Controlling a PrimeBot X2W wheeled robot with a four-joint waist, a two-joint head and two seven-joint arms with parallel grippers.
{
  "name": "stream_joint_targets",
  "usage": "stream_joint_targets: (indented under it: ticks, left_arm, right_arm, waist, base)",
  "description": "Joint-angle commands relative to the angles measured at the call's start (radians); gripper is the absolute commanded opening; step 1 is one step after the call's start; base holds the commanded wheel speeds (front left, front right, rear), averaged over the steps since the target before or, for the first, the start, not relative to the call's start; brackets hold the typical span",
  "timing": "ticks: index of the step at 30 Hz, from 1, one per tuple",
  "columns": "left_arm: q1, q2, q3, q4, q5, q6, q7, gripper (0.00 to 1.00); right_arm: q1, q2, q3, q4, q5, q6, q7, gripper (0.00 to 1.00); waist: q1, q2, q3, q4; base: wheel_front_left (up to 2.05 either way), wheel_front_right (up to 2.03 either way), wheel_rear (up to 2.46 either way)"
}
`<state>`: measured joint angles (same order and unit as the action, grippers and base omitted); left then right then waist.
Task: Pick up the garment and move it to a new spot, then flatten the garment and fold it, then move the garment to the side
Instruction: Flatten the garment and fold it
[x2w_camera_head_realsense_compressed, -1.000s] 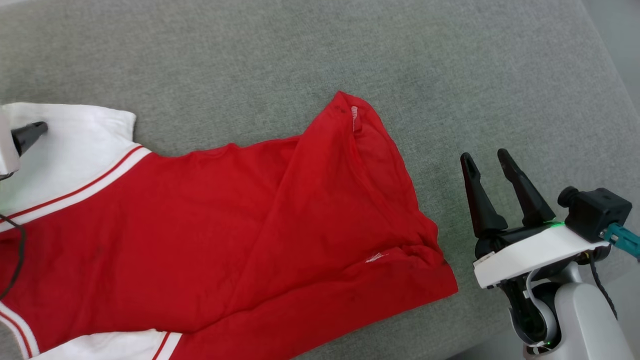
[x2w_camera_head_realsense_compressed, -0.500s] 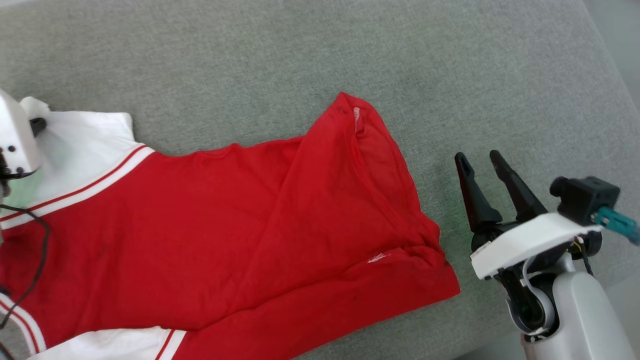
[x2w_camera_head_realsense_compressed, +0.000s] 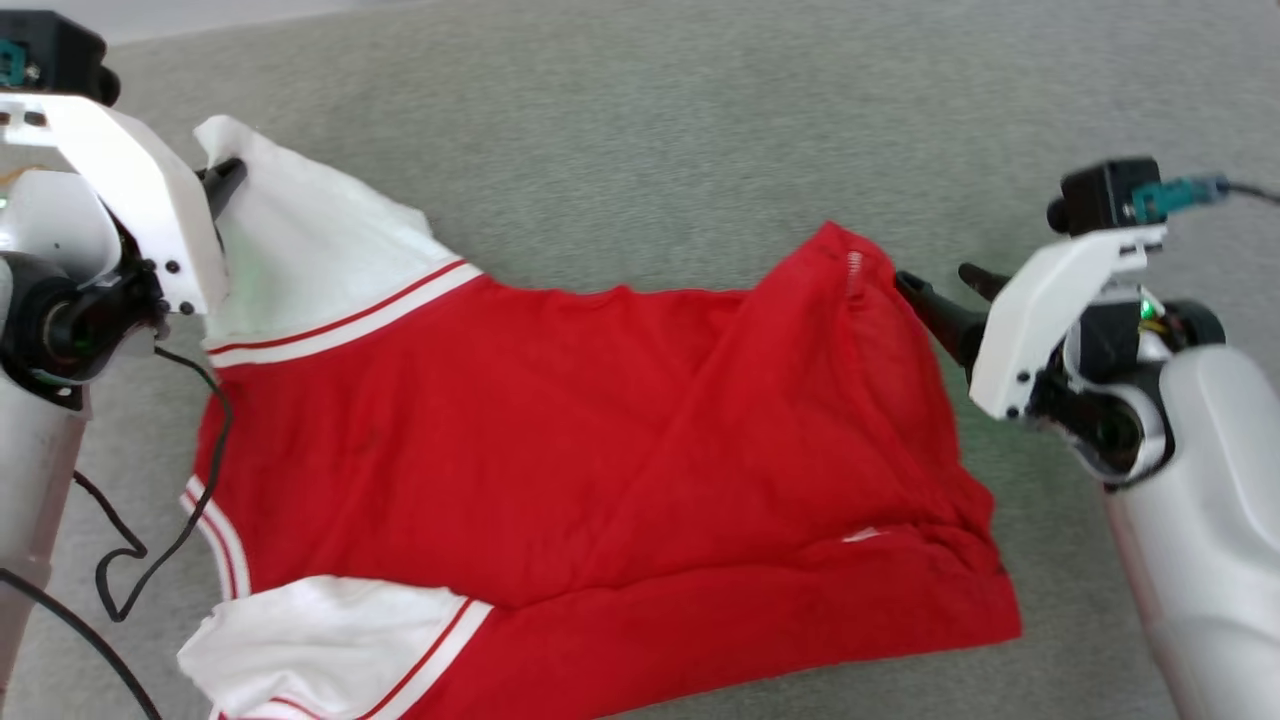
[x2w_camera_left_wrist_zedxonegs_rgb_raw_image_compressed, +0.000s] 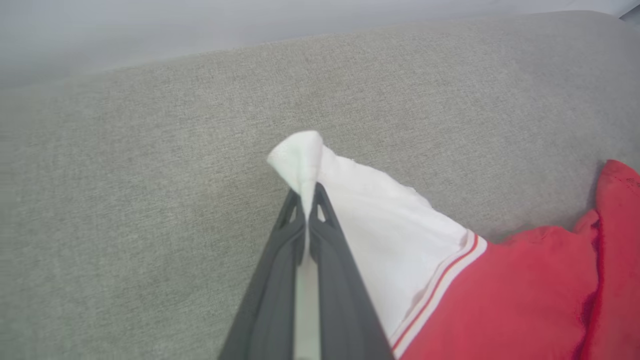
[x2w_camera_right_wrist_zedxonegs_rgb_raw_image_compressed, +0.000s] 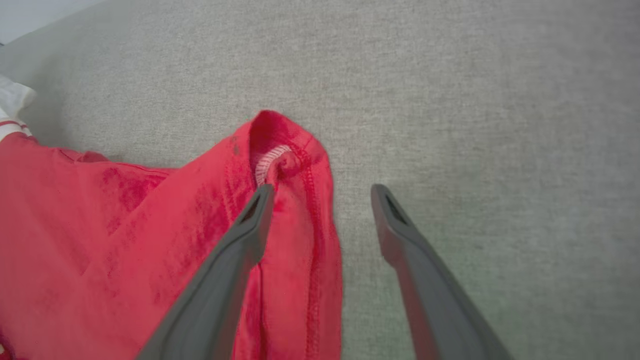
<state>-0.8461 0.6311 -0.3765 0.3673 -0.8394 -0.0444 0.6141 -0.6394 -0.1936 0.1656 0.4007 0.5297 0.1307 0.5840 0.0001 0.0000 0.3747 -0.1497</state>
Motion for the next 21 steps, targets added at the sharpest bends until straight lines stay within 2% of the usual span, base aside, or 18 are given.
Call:
stream_joint_targets:
  ticks: [1, 9, 15, 16, 17, 18, 21]
  left_arm:
    - [-0.011, -0.002, -0.001, -0.006, 0.003, -0.004, -0.004, 0.0]
    - [-0.02, -0.025, -0.022, -0.069, 0.001, -0.017, -0.009, 0.0]
    - [-0.017, -0.03, -0.03, -0.074, -0.008, -0.026, -0.013, 0.0]
    - [-0.015, -0.029, -0.03, -0.073, -0.009, -0.028, -0.015, 0.0]
    - [-0.013, -0.029, -0.031, -0.071, -0.009, -0.03, -0.018, 0.0]
    - [-0.01, -0.027, -0.031, -0.068, -0.009, -0.032, -0.02, 0.0]
    - [0.0, -0.022, -0.026, -0.064, -0.008, -0.035, -0.037, 0.0]
  right_arm:
    - [-0.022, -0.004, 0.003, 0.012, 0.004, 0.0, 0.006, 1.0]
    - [-0.187, 0.003, 0.018, 0.202, -0.015, 0.0, 0.092, 1.0]
    - [-0.191, 0.033, 0.035, 0.4, -0.05, -0.001, 0.223, 1.0]
    - [-0.188, 0.038, 0.033, 0.425, -0.051, -0.001, 0.243, 0.75]
    - [-0.19, 0.042, 0.031, 0.44, -0.055, -0.001, 0.254, 0.34]
    - [-0.196, 0.043, 0.032, 0.449, -0.06, -0.001, 0.262, 0.0]
    - [-0.226, 0.047, 0.03, 0.442, -0.055, 0.0, 0.254, 0.0]
  waist:
    - [-0.0001, 0.0, 0.014, 0.032]
    - [-0.0001, 0.0, 0.067, 0.102]
    - [-0.0001, 0.0, 0.081, 0.116]
    - [-0.0001, 0.0, 0.081, 0.116]
    - [-0.0001, 0.0, 0.08, 0.116]
    - [-0.0001, 0.0, 0.079, 0.116]
    - [-0.0001, 0.0, 0.063, 0.114]
  base:
    - [0.0, 0.0, 0.0]
    - [0.0, 0.0, 0.0]
    - [0.0, 0.0, 0.0]
    - [0.0, 0.0, 0.0]
    - [0.0, 0.0, 0.0]
    - [0.0, 0.0, 0.0]
    - [0.0, 0.0, 0.0]
